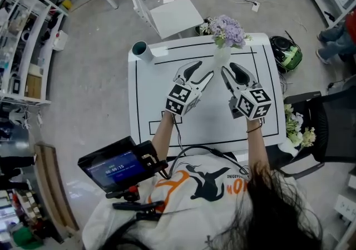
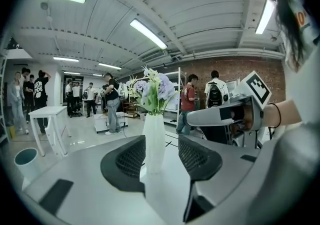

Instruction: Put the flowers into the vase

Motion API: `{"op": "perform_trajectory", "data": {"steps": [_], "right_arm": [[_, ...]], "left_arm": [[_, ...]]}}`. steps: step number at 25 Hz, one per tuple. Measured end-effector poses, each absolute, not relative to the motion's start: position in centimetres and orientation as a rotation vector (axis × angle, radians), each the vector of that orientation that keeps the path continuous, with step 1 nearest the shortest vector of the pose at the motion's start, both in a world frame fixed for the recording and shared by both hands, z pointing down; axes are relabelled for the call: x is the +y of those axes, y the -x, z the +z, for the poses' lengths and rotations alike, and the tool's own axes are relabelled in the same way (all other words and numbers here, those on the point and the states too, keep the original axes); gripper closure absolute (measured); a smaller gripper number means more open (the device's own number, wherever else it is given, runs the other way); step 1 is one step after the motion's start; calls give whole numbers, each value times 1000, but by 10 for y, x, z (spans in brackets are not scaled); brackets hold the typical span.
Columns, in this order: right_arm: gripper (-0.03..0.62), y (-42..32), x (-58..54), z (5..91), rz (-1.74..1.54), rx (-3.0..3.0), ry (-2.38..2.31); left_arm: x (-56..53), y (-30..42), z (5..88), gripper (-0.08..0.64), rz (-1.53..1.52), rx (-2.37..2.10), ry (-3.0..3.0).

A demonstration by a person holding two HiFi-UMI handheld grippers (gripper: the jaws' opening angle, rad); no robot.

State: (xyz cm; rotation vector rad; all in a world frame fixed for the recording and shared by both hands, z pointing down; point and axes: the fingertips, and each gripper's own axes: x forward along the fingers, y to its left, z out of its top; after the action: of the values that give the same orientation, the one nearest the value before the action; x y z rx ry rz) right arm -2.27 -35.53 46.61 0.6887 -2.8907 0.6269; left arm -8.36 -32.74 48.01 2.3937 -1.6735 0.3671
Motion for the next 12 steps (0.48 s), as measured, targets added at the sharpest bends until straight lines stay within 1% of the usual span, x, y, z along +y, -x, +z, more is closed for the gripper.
{"op": "perform_trajectory", "data": {"steps": [2, 6, 10, 12], "right_arm": [[452, 24, -346, 465, 630, -2890, -717], [471, 28, -324, 464, 646, -2880, -771], [518, 37, -299, 457, 653, -2880, -838], [526, 41, -283, 455, 662, -2880, -867]], "left_arm": [[-315, 86, 477, 370, 340, -1674, -2393], [-288, 89, 473, 434, 288, -1660, -2395], [-263, 100, 466, 485, 256, -1666, -2397], [-249, 104, 464, 506, 264, -1657, -2409]]}}
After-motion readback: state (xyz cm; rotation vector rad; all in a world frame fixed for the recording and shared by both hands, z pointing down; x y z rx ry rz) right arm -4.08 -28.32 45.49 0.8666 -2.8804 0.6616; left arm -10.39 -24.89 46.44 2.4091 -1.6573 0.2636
